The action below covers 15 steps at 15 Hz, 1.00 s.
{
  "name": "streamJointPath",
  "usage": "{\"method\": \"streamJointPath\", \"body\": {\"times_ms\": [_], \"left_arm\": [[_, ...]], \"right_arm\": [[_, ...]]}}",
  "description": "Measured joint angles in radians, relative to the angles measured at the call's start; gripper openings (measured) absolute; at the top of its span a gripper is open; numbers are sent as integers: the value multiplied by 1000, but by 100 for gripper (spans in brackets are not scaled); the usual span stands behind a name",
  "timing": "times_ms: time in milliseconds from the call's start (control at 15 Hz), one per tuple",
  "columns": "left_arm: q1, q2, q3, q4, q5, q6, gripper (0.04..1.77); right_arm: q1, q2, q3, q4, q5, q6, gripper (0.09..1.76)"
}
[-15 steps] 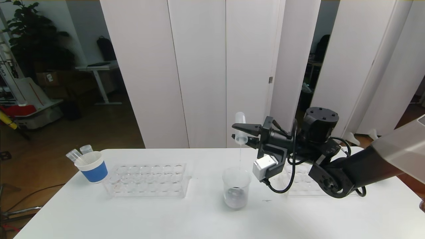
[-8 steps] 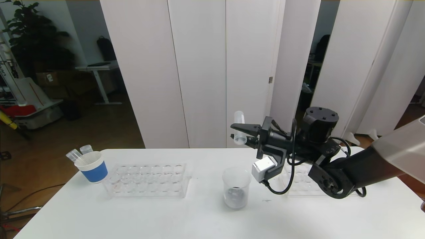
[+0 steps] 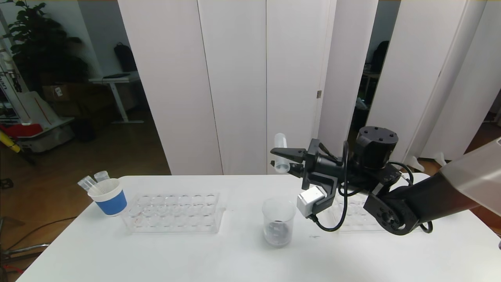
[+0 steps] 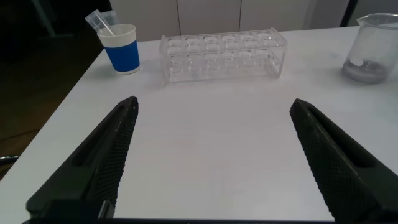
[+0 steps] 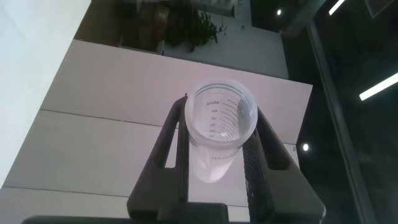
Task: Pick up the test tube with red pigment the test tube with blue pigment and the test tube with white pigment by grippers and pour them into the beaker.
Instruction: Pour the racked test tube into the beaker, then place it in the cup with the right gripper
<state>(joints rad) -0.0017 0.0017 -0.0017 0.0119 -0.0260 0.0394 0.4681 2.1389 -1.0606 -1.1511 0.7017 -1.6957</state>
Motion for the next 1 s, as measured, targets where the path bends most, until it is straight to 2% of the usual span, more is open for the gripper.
{"method": "streamJointPath", "body": {"times_ms": [400, 533, 733, 1000], "left_arm": [[0, 0, 0, 0, 0, 0, 174], [0, 0, 0, 0, 0, 0, 174], [0, 0, 0, 0, 0, 0, 174], [0, 0, 0, 0, 0, 0, 174]], "right_arm": [[-23, -44, 11, 18, -13, 71, 57], [-33, -86, 29, 110, -72, 104, 57], [-52, -185, 50, 329, -190, 159, 57], [-72, -256, 48, 352, -279, 319, 57]]}}
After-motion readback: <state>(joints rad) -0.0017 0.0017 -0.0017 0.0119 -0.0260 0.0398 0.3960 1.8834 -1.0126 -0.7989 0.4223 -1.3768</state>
